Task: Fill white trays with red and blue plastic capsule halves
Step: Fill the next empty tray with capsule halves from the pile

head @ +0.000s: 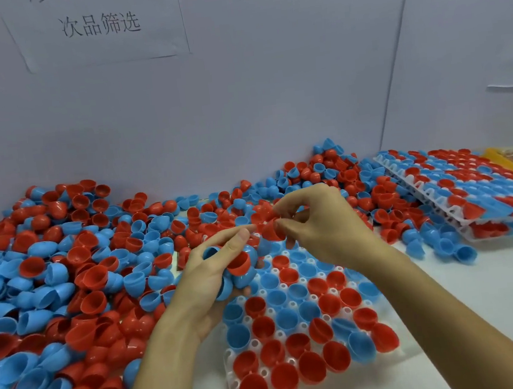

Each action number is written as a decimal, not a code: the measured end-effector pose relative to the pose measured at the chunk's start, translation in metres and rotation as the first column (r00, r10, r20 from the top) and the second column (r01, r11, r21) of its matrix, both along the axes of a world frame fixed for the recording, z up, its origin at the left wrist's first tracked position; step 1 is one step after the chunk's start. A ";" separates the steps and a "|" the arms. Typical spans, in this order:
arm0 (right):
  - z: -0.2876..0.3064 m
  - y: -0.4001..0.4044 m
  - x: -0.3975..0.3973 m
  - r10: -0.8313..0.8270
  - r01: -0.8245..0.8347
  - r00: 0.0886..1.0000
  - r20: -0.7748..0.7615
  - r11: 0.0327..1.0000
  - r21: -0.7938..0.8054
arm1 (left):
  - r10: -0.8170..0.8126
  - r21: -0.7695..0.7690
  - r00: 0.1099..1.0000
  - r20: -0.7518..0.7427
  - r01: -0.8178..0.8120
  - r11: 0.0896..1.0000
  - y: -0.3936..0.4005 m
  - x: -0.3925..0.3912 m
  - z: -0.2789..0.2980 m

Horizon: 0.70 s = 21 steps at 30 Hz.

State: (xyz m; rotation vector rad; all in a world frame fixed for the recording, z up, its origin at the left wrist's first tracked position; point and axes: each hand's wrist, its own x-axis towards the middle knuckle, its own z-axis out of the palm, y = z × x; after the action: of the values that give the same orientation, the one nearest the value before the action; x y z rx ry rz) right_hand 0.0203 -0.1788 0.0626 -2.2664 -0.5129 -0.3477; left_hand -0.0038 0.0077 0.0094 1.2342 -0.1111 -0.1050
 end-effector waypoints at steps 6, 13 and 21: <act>0.004 -0.083 -0.026 -0.089 0.054 0.989 -0.118 0.961 -0.273 | 0.108 -0.073 0.993 -0.039 -0.111 0.991 0.005 0.005 -0.002; -0.014 -0.118 -0.074 -0.242 0.014 0.932 -0.272 0.771 -0.637 | 0.110 -0.129 0.991 -0.077 -0.119 0.984 0.000 0.004 -0.001; -0.025 -0.098 -0.075 -0.287 -0.041 0.914 -0.286 0.637 -0.770 | 0.116 -0.243 0.983 -0.139 -0.147 0.959 -0.002 -0.002 0.004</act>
State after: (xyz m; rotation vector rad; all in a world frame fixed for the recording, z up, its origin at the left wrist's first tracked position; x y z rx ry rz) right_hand -0.0546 -0.2772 0.0373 -3.1144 -0.3082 0.3486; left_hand -0.0054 0.0061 0.0131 0.9744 0.0650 -0.0494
